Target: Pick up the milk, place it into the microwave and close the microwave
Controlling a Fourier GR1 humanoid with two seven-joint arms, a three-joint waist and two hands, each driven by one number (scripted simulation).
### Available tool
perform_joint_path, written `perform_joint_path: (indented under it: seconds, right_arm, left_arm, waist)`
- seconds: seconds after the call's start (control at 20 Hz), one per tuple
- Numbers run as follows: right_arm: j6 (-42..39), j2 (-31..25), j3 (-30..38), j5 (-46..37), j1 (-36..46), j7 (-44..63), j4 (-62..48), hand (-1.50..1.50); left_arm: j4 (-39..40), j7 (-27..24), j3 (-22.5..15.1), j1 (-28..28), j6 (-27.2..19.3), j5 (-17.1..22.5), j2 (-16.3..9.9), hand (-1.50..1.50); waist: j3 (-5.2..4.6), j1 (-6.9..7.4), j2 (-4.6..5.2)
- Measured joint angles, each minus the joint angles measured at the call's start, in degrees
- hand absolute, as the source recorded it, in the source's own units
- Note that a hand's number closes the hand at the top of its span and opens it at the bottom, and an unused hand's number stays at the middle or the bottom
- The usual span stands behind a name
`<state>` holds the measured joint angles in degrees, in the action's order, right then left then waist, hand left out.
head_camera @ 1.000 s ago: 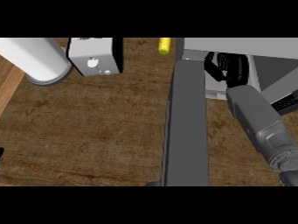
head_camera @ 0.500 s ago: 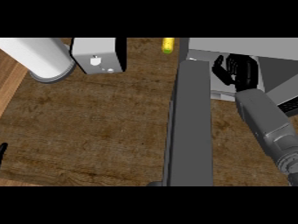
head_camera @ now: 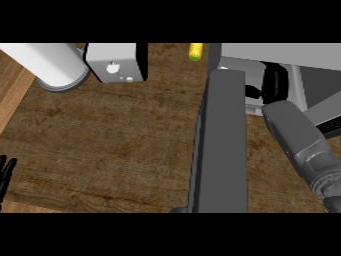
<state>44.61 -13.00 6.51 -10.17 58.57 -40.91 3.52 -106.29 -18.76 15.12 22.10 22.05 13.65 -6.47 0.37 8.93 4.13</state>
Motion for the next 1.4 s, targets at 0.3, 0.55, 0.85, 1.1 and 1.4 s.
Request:
perform_joint_path:
  seconds: [0.3,0.55,0.85,1.1,1.4]
  right_arm:
    - [0.9,1.2,-0.4,-0.7,0.4,-0.1,0.4,-1.5]
    - [0.9,1.8,-1.0,-1.5,1.3,0.8,-0.2,-1.5]
    - [0.5,3.1,-1.2,-1.9,1.3,1.0,-0.4,-1.5]
    - [-0.7,3.3,-0.9,-1.6,0.4,0.1,0.0,-1.5]
    - [-2.5,3.5,0.3,-0.6,-0.6,-1.4,1.0,-1.5]
  left_arm:
    - [1.4,-0.5,0.2,-0.9,0.2,-0.7,-0.5,-1.5]
    - [2.3,-0.7,0.0,-1.5,0.5,-0.9,-0.7,-1.5]
    - [3.6,-1.4,0.5,-1.9,1.0,-0.8,-1.0,-1.5]
    - [4.3,-3.1,0.5,-1.7,1.0,-1.6,-0.4,-1.5]
    - [3.8,-3.8,0.5,-1.0,0.4,-2.6,0.1,-1.5]
  waist:
    - [-0.03,0.0,-0.12]
    - [-0.06,-0.06,-0.27]
    - [-0.09,-0.82,-0.68]
    - [-0.1,-1.39,-0.96]
    - [-0.09,-2.42,-1.46]
